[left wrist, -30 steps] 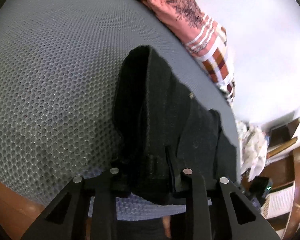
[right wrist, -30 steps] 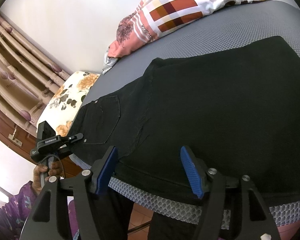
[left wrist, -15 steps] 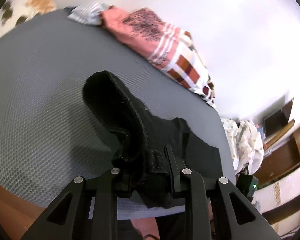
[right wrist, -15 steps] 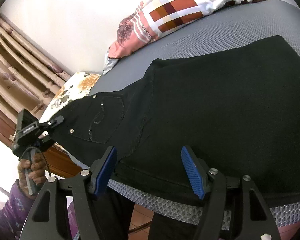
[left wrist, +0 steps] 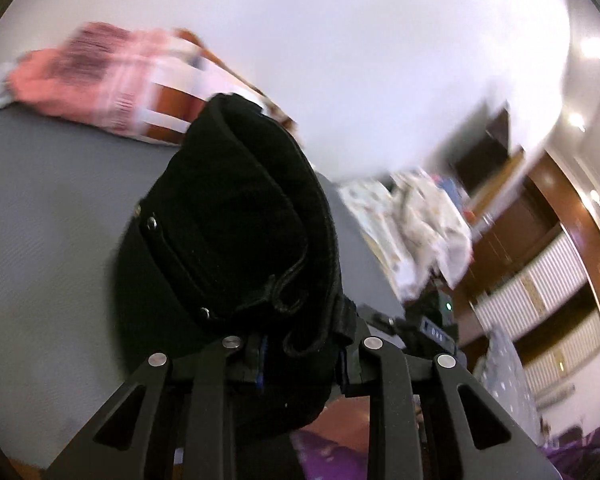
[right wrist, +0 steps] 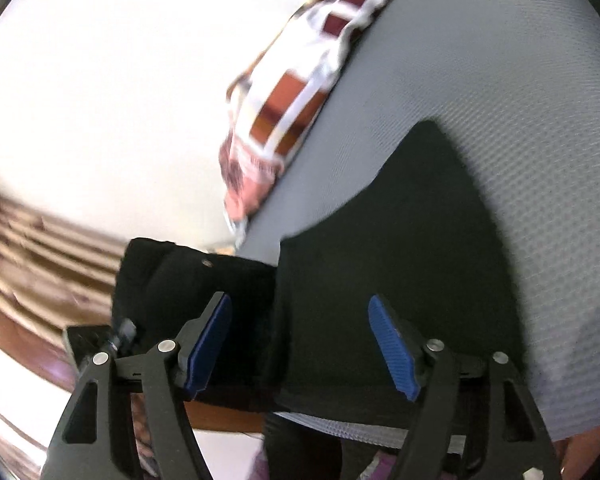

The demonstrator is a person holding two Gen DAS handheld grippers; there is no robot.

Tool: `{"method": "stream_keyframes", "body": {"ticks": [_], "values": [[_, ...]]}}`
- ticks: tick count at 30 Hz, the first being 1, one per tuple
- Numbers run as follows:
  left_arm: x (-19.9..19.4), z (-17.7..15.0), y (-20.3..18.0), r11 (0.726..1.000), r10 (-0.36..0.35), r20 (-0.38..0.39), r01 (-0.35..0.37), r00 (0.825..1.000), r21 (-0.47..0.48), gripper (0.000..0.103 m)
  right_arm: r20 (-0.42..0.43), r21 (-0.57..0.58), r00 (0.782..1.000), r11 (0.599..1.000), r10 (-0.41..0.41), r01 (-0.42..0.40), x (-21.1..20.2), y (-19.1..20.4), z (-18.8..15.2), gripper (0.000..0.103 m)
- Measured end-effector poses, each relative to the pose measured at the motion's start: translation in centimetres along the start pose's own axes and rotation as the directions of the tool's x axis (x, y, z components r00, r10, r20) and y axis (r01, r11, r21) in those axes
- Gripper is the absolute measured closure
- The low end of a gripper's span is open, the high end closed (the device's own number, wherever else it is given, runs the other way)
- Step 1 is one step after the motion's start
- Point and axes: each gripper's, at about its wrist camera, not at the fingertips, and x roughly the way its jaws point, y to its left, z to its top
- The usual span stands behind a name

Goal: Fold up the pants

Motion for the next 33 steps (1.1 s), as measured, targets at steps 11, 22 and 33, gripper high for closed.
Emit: {"method": "stream_keyframes", "body": {"ticks": [11,22,33], "values": [[16.0,-4.1,-4.7,0.993,-0.011,-0.255,0.041,0.967,0.113,0.078,0.074,0.145,0.997,0.988,0.037,-0.048,-6.0,-4.9,0.9,0.028],[19.8,-7.4,-9.1,0.929,0.135,-0.341,0.001,0.930,0.370,0.051,0.129,0.202,0.990,0.976,0.054,-0.080,-8.1,-7.0,1.5,0.026],[15.0,-1.5,-5.7,0.964,-0.260,-0.282,0.266,0.924,-0.018,0.026,0.190,0.094,0.974,0.985,0.127,-0.147,-11.7,-3.0,2.0,0.026]]}}
